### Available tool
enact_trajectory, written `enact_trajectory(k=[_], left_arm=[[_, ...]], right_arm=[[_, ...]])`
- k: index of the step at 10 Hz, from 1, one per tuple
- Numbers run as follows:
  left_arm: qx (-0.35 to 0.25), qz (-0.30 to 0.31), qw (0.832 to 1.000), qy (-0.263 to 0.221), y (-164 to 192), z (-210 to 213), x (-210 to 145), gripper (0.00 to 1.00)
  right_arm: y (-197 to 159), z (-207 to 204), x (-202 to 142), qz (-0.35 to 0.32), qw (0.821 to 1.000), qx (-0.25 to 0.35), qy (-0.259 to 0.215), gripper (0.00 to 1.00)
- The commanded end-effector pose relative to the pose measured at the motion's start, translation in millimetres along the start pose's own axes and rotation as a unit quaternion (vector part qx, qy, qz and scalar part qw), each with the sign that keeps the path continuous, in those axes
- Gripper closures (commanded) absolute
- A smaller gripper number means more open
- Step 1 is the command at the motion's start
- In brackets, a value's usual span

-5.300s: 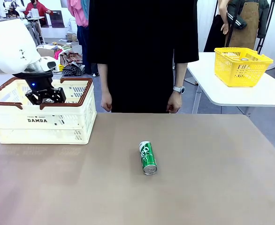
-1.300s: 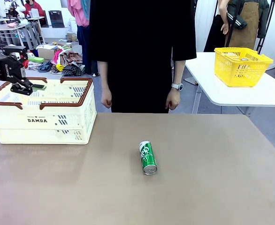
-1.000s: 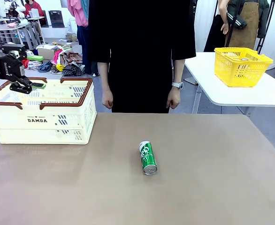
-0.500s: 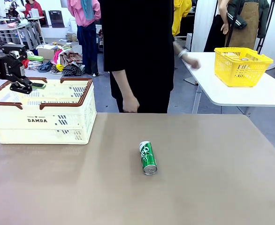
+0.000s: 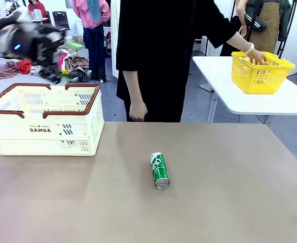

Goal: Place the drinks into the Shopping basket.
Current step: Pick up one drink and place it into the Shopping basket.

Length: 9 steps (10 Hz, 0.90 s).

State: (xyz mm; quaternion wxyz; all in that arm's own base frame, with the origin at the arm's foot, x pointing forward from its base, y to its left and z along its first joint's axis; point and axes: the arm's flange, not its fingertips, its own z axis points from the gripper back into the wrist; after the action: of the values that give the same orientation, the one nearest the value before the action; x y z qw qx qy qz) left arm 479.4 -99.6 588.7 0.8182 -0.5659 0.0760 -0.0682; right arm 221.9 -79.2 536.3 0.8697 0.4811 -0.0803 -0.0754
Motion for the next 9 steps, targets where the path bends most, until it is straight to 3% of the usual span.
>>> enact_trajectory(k=[1,2,3,4,5,8,9], left_arm=[[0.09,0.043,0.988,0.118,-46,-56,58,0.0],[0.113,0.081,0.981,0.133,-59,-100,72,0.0],[0.142,0.131,0.976,0.103,-63,-139,85,0.0],[0.162,0.132,0.973,0.094,-61,-153,93,0.0],[0.098,0.085,0.986,0.108,-67,-138,56,0.0],[0.098,0.085,0.986,0.108,-67,-138,56,0.0],[0.115,0.097,0.983,0.104,-71,-150,71,0.0]], right_arm=[[2,1,1,0.012,1.0,0.014,-0.001,0.0],[2,1,1,0.012,1.0,0.014,-0.001,0.0],[2,1,1,0.012,1.0,0.014,-0.001,0.0],[2,1,1,0.012,1.0,0.014,-0.001,0.0],[2,1,1,0.012,1.0,0.014,-0.001,0.0],[2,1,1,0.012,1.0,0.014,-0.001,0.0],[2,1,1,0.012,1.0,0.014,-0.001,0.0]])
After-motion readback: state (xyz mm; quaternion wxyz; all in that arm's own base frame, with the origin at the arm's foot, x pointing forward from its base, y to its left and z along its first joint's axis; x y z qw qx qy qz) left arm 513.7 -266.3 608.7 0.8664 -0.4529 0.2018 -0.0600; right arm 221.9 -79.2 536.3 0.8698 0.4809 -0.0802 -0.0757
